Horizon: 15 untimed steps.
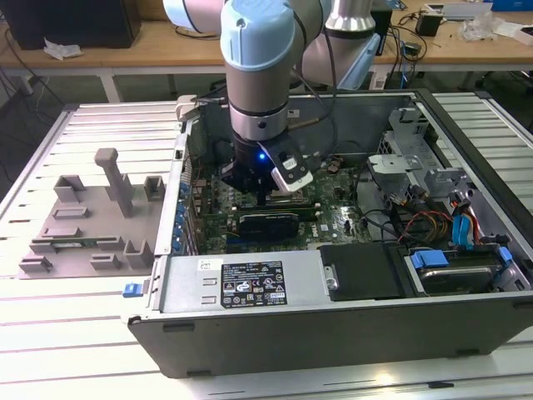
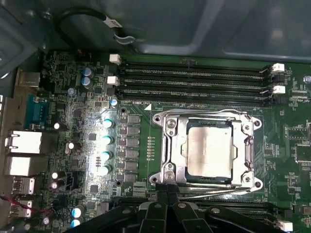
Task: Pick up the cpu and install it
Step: 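Install the second cpu locking lever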
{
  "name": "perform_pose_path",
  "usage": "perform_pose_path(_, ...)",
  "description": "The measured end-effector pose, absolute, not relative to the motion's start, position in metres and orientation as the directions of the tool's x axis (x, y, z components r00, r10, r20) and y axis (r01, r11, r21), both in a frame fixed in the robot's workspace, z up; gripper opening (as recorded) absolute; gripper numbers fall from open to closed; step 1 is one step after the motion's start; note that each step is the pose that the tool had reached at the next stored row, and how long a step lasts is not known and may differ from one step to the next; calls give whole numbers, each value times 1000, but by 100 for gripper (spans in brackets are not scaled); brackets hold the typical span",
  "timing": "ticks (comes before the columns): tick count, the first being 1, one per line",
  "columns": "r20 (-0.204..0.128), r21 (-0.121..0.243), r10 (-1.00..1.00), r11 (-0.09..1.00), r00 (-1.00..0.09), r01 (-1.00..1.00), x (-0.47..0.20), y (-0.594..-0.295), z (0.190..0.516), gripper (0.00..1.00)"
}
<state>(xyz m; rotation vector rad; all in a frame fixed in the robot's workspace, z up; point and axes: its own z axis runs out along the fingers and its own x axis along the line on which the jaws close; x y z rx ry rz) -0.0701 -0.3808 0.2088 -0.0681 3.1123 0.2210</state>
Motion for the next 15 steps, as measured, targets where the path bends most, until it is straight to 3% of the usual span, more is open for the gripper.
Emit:
perform_pose_path(6,-24,146,-42,988,-999,-45,-70,-391,208,11)
perform_pose_path(11,-27,210,-40,977,-999,-45,-70,-392,207,11)
perform_pose_path(15,-27,217,-39,975,-999,-44,-70,-396,207,11)
